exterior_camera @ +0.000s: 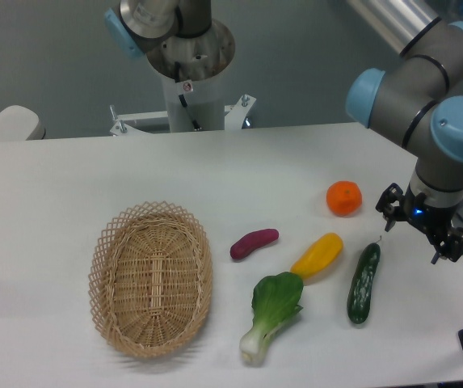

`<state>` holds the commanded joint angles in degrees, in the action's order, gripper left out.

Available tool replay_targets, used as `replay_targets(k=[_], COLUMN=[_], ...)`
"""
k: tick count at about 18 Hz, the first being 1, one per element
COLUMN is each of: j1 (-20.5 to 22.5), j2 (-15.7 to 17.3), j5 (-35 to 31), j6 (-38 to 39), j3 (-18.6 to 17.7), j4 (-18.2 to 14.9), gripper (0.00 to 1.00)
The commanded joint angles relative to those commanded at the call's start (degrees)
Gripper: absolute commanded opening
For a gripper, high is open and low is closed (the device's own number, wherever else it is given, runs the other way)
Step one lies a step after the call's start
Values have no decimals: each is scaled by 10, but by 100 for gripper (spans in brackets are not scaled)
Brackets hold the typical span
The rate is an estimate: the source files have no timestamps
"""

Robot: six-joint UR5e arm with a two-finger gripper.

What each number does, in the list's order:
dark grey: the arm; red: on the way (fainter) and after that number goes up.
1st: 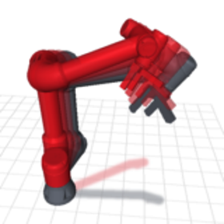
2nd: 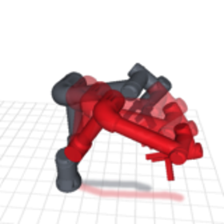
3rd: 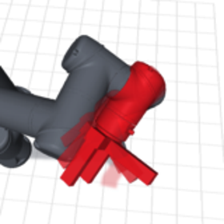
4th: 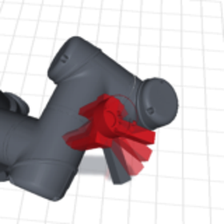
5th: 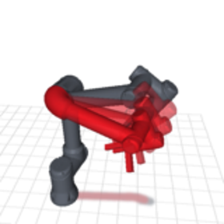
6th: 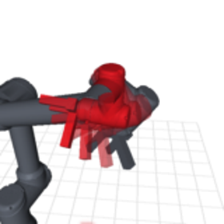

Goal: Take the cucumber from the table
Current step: 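Open the gripper and position it above the dark green cucumber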

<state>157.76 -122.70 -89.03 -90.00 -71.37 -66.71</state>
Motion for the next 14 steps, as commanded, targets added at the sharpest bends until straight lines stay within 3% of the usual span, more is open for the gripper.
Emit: replay_targets(k=[6, 10, 14], j1=[0, -7, -12], j2=[-4, -11, -39], j5=[2, 6, 4], j6=[10, 76, 191], j3=[8, 7, 9], j4=[-11, -7, 37], gripper=[100, 100, 100])
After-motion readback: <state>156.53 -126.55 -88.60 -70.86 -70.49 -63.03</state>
